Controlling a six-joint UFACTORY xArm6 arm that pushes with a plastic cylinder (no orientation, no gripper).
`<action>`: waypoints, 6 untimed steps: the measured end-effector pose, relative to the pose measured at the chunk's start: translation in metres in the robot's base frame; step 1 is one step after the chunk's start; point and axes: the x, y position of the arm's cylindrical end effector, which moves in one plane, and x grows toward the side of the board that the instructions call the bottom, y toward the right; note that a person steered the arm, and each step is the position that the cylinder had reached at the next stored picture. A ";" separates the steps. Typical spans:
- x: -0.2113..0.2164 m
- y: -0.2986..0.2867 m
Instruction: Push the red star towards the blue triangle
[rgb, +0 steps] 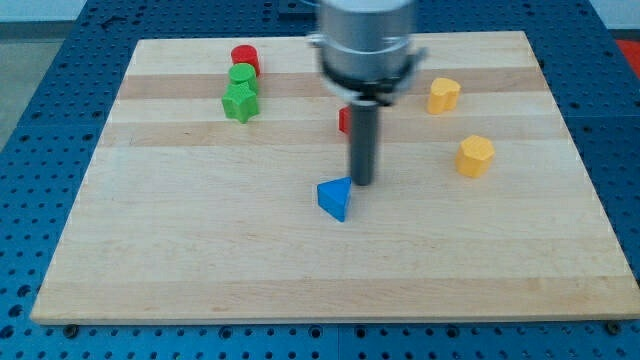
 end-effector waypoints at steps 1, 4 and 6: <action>-0.036 0.052; -0.095 -0.010; -0.058 -0.066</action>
